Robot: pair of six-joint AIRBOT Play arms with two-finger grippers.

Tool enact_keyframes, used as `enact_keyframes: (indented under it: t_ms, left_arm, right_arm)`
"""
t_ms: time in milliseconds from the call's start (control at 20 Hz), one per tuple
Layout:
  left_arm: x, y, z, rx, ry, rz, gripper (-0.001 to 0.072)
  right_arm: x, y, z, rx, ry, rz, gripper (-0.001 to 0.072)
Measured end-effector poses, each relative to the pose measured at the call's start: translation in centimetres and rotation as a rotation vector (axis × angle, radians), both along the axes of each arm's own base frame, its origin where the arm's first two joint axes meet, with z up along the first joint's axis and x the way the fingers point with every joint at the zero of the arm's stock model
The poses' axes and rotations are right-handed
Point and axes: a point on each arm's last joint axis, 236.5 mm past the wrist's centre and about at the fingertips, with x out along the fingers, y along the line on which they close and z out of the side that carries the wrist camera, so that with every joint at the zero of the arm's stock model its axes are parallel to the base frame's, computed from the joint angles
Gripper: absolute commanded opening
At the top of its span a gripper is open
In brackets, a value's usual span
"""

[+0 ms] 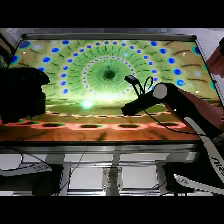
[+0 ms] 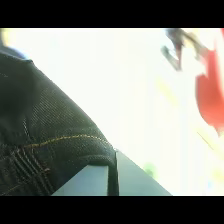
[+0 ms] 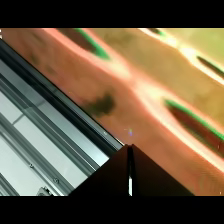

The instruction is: Fold the clothes and pants, and hang the long-sleeved shirts on hangers.

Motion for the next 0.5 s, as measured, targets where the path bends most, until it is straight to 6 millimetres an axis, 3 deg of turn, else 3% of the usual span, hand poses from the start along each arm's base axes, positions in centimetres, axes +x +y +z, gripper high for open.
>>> enact_keyframes:
  t_ms: [150,250,350,500]
  left_arm:
    - [0.9,-9.4,8.4,0.090,-0.100,-0.217,0.0011]
    - [0.6,-16.2,11.8,0.120,-0.150,-0.360,0.0011]
    - [-0.3,-22.7,12.7,0.119,-0.146,-0.510,0.0011]
    - [-2.8,-30.9,9.4,0.136,-0.003,-0.765,0.0011]
  right_arm:
    - [0.3,-0.1,2.7,-0.011,-0.033,0.040,0.0019]
    - [0.6,-1.0,4.2,-0.048,-0.056,0.062,0.0019]
    - [1.1,-2.8,5.3,-0.099,-0.087,0.058,0.0019]
    - [2.3,-6.8,7.1,-0.160,-0.138,-0.010,0.0019]
